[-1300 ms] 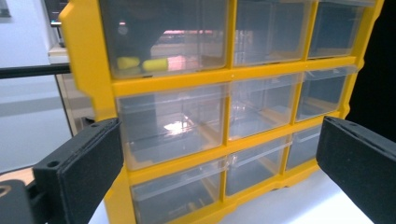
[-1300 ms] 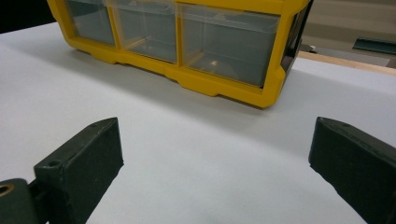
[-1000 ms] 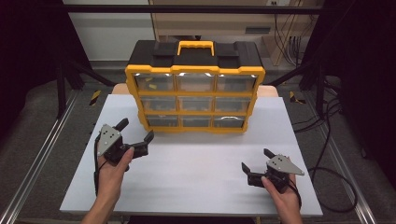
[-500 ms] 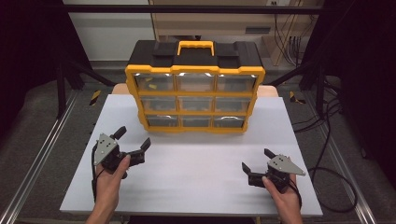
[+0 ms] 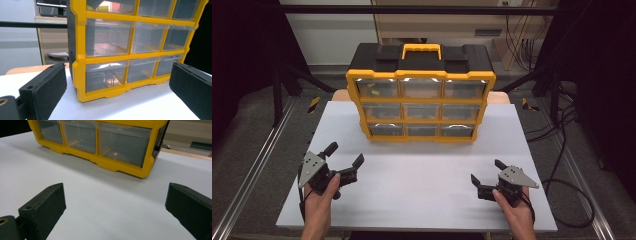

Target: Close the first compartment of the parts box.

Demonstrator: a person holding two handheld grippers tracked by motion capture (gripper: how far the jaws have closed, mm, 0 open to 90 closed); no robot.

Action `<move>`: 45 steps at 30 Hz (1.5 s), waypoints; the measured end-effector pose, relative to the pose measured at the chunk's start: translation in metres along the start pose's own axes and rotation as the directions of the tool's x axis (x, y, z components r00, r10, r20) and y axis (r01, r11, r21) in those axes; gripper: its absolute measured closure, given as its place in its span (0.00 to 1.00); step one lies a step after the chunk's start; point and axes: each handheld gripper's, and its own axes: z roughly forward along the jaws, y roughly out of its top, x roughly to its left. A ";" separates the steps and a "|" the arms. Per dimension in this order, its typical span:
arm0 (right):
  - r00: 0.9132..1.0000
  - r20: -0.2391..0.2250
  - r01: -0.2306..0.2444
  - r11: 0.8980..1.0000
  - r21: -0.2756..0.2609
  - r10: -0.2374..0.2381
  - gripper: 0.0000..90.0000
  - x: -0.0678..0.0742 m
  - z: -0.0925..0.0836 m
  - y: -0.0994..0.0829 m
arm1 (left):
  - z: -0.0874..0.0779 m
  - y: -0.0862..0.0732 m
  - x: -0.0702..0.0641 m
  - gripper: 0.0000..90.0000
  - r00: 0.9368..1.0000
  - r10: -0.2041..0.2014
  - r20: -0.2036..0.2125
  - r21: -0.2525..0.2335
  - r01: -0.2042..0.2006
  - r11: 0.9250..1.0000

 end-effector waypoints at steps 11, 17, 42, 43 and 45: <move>1.000 0.004 -0.002 1.000 -0.001 0.002 0.04 -0.001 -0.001 0.000 | -0.021 0.003 0.006 0.01 1.000 0.026 0.010 -0.002 -0.026 1.000; 1.000 0.005 -0.001 1.000 0.000 0.001 0.04 -0.001 -0.001 0.000 | -0.029 -0.004 0.006 0.01 0.998 0.053 0.017 0.012 -0.054 0.998; 1.000 0.003 0.007 1.000 0.001 -0.007 0.04 -0.002 -0.002 -0.001 | -0.043 -0.042 0.010 0.02 0.997 0.071 0.016 0.065 -0.072 0.995; 1.000 0.001 0.006 1.000 0.001 -0.006 0.04 -0.002 -0.002 -0.001 | -0.043 -0.044 0.009 0.02 0.997 0.076 0.019 0.069 -0.077 0.995; 1.000 -0.004 0.006 1.000 0.002 -0.006 0.04 -0.002 -0.002 -0.001 | -0.043 -0.046 0.006 0.02 0.996 0.085 0.028 0.076 -0.087 0.993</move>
